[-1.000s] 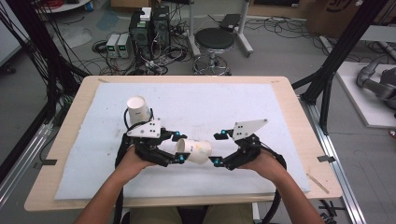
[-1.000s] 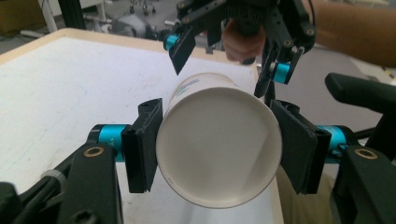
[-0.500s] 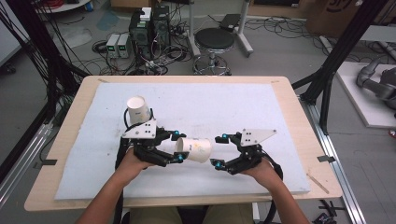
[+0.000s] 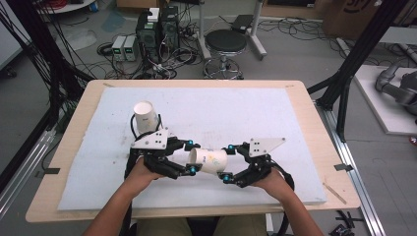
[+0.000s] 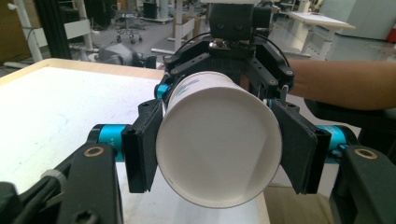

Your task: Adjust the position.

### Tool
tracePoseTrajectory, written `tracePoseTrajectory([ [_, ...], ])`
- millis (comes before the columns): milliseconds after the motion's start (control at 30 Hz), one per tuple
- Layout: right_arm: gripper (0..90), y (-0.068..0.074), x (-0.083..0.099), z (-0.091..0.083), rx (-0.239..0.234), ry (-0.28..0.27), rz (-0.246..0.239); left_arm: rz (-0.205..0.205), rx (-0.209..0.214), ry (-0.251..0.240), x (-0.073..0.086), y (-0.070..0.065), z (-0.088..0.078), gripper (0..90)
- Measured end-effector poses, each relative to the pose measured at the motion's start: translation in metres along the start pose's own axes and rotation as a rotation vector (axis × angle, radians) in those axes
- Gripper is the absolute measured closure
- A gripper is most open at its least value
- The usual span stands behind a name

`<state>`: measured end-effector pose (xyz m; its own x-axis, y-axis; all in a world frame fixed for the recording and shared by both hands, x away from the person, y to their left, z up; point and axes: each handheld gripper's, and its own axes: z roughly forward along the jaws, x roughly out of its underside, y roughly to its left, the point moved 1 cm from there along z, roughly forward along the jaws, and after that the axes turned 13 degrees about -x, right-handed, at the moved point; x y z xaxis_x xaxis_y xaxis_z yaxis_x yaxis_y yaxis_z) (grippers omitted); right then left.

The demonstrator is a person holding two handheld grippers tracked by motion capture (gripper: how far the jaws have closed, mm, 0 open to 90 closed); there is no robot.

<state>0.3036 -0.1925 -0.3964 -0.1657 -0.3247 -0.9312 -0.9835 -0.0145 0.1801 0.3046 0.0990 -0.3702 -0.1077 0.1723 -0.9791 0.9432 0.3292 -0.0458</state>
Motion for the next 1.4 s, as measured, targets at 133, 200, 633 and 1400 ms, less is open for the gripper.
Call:
tracePoseTrajectory([
  [133,20.5,0.0,0.0,0.002,-0.022,-0.014,0.005,0.009,0.014,-0.013,0.0,-0.001,0.0,37.4],
  [200,20.7,0.0,0.0,0.002,-0.028,-0.021,0.005,0.018,0.028,-0.023,0.0,-0.002,0.0,37.4],
  [633,33.8,0.0,-0.002,-0.002,-0.119,-0.103,0.011,0.017,0.061,-0.084,0.005,-0.003,-0.004,37.2],
  [1400,40.4,0.0,-0.014,-0.018,-0.079,0.027,-0.009,0.008,-0.068,0.037,-0.002,-0.009,-0.014,13.8],
])
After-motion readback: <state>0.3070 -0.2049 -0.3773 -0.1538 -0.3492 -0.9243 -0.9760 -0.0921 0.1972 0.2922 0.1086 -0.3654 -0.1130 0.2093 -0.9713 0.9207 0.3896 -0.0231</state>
